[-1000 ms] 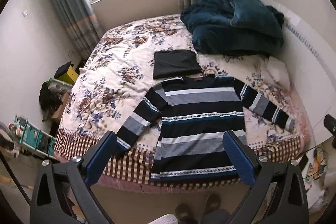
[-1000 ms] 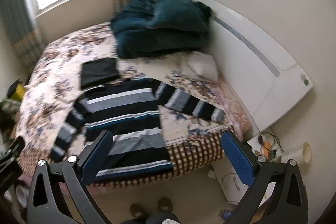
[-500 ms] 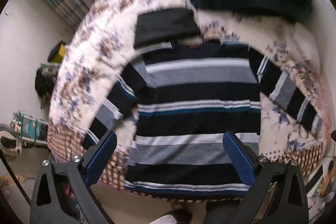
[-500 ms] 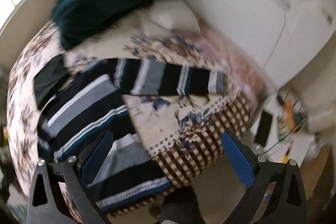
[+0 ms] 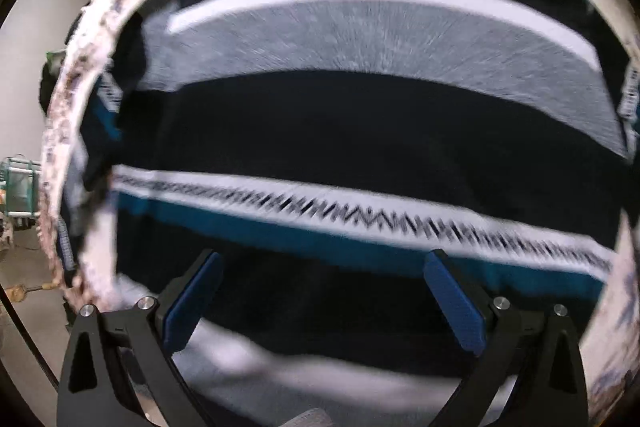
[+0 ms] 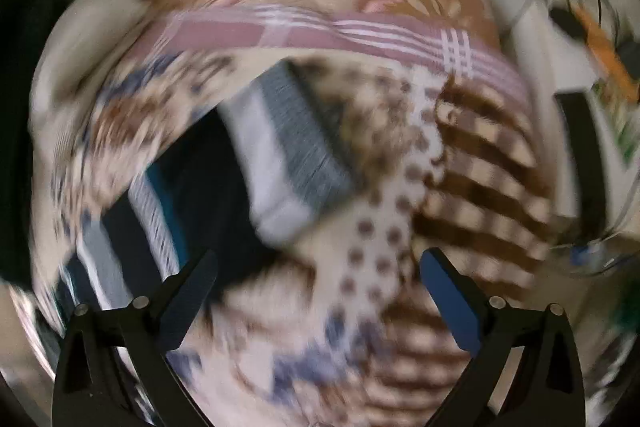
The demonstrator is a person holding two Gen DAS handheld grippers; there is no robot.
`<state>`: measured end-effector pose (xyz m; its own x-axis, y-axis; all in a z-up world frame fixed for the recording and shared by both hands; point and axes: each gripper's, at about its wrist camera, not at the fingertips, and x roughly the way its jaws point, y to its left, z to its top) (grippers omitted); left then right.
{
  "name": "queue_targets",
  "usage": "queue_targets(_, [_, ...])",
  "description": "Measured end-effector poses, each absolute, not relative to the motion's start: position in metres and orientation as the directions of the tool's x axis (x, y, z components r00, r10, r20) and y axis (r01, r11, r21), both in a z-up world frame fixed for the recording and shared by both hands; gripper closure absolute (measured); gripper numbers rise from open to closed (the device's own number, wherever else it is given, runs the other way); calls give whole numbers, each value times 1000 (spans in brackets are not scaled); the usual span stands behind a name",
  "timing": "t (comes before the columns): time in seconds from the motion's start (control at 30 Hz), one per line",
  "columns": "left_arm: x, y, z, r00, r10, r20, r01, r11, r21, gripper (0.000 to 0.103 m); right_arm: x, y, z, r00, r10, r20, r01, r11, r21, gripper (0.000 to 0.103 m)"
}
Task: Fold small clothes
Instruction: 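Lower the right tool to the sweater sleeve cuff and close on it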
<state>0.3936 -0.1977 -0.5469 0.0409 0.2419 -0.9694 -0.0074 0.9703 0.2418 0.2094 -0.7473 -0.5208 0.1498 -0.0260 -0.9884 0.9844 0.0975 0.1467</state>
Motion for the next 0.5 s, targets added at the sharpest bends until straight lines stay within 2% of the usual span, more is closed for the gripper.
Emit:
queue_targets(0.13, [402,-185,-572,40,159,-987,-29,987,157,0,202,-758,-553,254,-93,-963,967,-5,256,8])
queue_targets(0.2, [404,-179,-571,51,112,-992,-53,993,109,0,204,-758,-559,264,-143,-954,963,-25,270,19])
queue_targets(0.23, [404,-177,-569,51,93,-994,-59,994,90,0,204,-756,-560,255,-172,-951,964,-34,264,34])
queue_targets(0.3, [404,-177,-566,45,82,-996,-53,995,79,0,210,-753,-559,227,-227,-947,969,-46,243,70])
queue_targets(0.33, [405,-177,-562,38,77,-996,-46,996,75,0,213,-751,-557,221,-237,-946,970,-51,240,78])
queue_targets(0.37, [405,-176,-560,31,71,-997,-43,997,70,0,216,-748,-554,217,-254,-943,970,-52,238,92])
queue_targets(0.5, [408,-165,-534,37,38,-999,-62,997,36,0,251,-730,-520,218,-303,-928,976,42,215,94])
